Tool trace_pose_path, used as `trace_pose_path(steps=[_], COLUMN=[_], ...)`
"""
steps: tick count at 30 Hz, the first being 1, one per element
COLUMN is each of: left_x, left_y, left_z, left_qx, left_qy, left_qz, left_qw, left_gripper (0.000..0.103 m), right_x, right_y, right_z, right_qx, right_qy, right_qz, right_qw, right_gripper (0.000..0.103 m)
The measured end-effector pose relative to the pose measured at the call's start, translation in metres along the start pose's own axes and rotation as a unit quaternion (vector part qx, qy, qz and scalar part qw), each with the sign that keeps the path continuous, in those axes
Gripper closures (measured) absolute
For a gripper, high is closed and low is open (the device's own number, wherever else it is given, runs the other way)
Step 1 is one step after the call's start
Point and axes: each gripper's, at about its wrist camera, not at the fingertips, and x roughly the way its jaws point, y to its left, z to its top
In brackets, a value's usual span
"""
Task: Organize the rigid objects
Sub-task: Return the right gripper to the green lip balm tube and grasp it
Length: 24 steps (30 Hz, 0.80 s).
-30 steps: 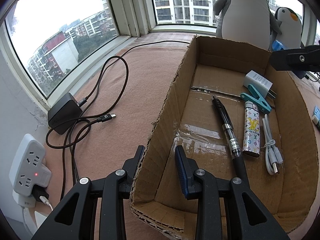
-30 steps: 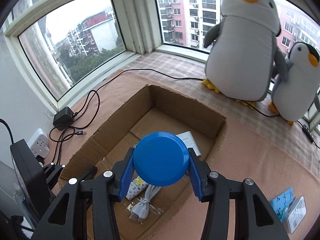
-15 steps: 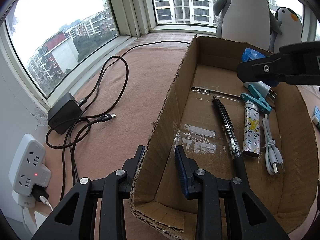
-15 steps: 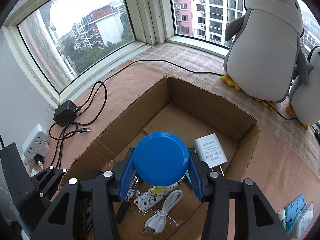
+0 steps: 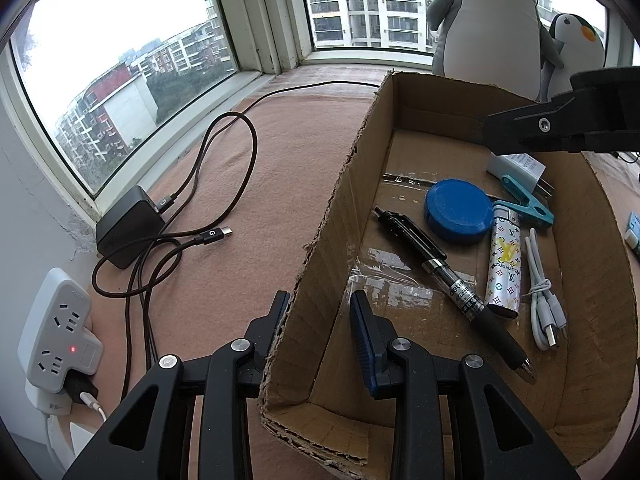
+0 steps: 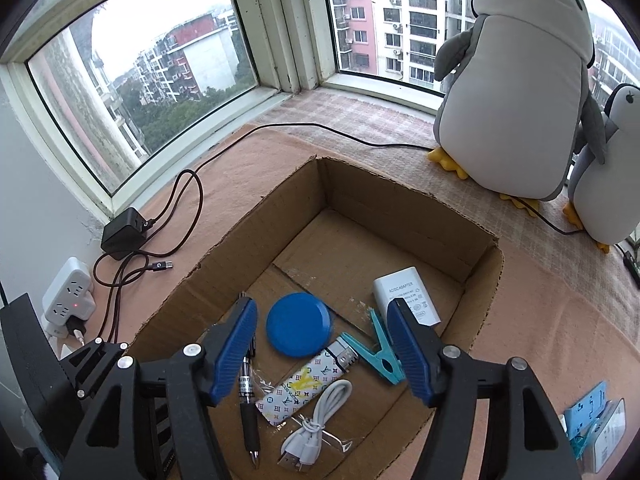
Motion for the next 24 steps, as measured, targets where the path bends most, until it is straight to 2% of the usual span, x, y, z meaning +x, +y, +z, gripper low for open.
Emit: trace_pose_path(steps=[7,14,18,24], left_x=[0.0,0.0,0.0,0.0], left_y=[0.0,0.0,0.0,0.0], left_z=[0.0,0.0,0.0,0.0], left_qx=[0.0,0.0,0.0,0.0], left_qy=[0.0,0.0,0.0,0.0], left_qz=[0.0,0.0,0.0,0.0], left_qw=[1.0,1.0,1.0,1.0], left_gripper=[0.071,0.071,0.071,0.071], right_x=[-0.018,-0.059,-0.076,-0.092], right_y=[-0.008,-0.037,-0.06,-0.107], right_z=[-0.007,-0.03,-0.046,-0.076], right_qx=[0.004,0.025,0.041,0.07], right_qy=[-0.012,-0.037,-0.042,-0.038], right_qz=[0.007,0.016,0.008,-0.027], right_qw=[1.0,0.999,0.998,0.996], right_gripper=[0.039,0.039,0.039,0.04])
